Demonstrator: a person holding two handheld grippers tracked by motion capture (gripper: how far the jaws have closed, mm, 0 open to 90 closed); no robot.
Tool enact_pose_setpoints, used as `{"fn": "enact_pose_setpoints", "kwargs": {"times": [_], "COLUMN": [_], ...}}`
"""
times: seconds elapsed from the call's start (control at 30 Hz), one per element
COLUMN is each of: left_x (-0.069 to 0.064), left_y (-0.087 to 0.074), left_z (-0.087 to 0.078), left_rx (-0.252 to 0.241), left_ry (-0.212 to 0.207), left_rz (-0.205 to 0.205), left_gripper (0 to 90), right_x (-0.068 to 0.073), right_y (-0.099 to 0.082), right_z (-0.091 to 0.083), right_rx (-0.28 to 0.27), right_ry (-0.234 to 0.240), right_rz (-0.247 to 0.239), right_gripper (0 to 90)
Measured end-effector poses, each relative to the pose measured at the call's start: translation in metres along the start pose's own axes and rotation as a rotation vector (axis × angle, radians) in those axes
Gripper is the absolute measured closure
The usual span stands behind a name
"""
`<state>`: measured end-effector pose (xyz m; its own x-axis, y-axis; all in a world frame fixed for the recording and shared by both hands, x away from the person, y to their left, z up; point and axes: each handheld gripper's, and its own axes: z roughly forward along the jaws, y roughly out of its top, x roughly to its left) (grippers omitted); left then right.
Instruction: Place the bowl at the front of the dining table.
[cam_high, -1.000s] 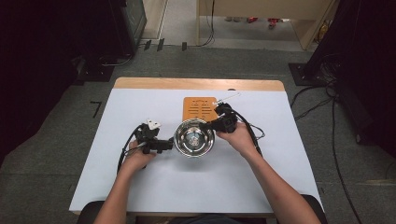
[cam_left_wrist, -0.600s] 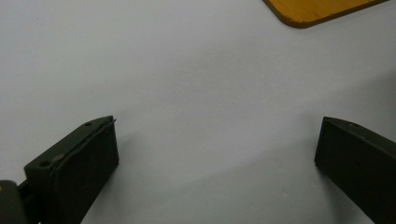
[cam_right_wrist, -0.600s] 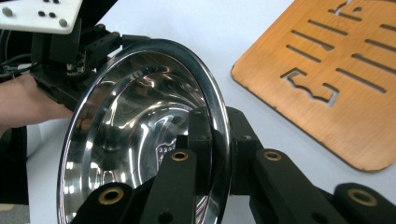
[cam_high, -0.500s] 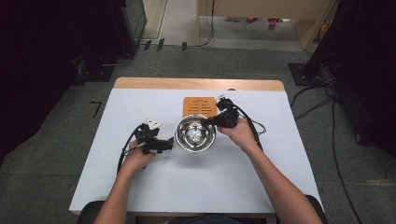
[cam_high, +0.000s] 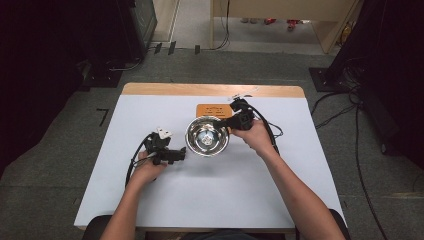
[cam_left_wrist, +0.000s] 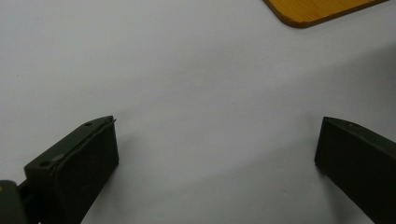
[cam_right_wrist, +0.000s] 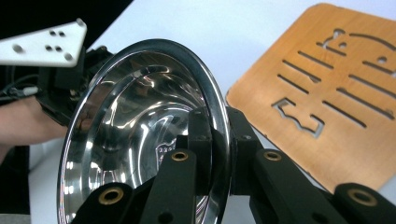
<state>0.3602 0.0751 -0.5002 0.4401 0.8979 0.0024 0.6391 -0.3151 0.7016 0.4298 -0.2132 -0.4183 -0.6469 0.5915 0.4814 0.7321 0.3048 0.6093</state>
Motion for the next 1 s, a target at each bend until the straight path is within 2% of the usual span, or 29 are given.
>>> {"fn": "enact_pose_setpoints", "kwargs": {"times": [0.2, 0.63, 0.73, 1.0], "left_x": [0.000, 0.000, 0.000, 0.000], "left_y": [0.000, 0.000, 0.000, 0.000], "left_z": [0.000, 0.000, 0.000, 0.000], "left_rx": [0.000, 0.001, 0.001, 0.001], "left_ry": [0.001, 0.001, 0.001, 0.001], "left_rz": [0.000, 0.000, 0.000, 0.000], "left_gripper": [0.0, 0.0, 0.0, 0.0], "right_x": [0.001, -0.009, -0.012, -0.015], "right_y": [0.005, 0.009, 0.011, 0.018], "right_z": [-0.001, -0.001, -0.001, -0.004], "right_rx": [-0.016, -0.052, -0.057, -0.069], "right_ry": [-0.014, -0.061, -0.061, -0.071], "right_rz": [-0.002, 0.021, 0.037, 0.041], "right_gripper": [83.6, 83.5, 83.5, 83.5]}}
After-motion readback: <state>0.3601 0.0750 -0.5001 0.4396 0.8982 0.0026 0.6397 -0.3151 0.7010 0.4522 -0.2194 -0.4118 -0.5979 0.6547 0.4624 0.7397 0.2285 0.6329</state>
